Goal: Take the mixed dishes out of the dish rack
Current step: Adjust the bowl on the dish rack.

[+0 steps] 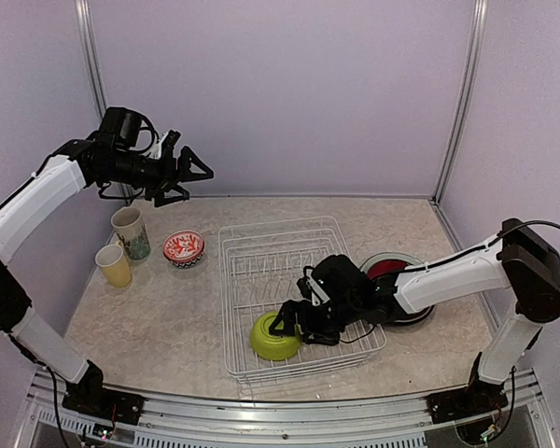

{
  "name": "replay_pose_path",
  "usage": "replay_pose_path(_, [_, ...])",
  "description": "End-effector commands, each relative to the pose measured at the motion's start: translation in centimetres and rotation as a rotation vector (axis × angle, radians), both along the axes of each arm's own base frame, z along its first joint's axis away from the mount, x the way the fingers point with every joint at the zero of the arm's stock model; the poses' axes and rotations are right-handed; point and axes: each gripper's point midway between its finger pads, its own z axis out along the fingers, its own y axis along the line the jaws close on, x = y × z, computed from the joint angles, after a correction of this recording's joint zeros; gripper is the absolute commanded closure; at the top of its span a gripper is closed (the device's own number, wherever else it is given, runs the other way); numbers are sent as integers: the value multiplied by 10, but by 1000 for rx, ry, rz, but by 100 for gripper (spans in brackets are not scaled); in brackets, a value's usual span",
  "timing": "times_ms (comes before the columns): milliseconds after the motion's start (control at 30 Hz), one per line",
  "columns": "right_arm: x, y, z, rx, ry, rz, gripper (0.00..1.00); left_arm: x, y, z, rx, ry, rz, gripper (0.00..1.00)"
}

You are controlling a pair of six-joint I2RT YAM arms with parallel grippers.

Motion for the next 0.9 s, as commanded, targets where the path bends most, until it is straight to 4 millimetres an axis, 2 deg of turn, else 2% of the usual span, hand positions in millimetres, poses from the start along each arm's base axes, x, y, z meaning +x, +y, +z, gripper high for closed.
replay_pose_path(0, [6,-2,-8,-41,5,-25,0,1,-3,3,14,-11,-17,1])
replay_pose_path(233, [12,-1,-11,-52,-17,-36,2,-1,-7,2,2,-2,-35,1])
replay_pose_path(433, [15,-3,-4,-48,-58,-34,28,-1,-8,0,0,10,-39,1])
replay_pose_path(567, [18,-11,-12,-129,-82,-22,37,1,-5,0,5,-3,-33,1])
replay_pose_path(867, [28,-3,17,-103,-205,-5,44,4,-4,-4,7,18,-28,1])
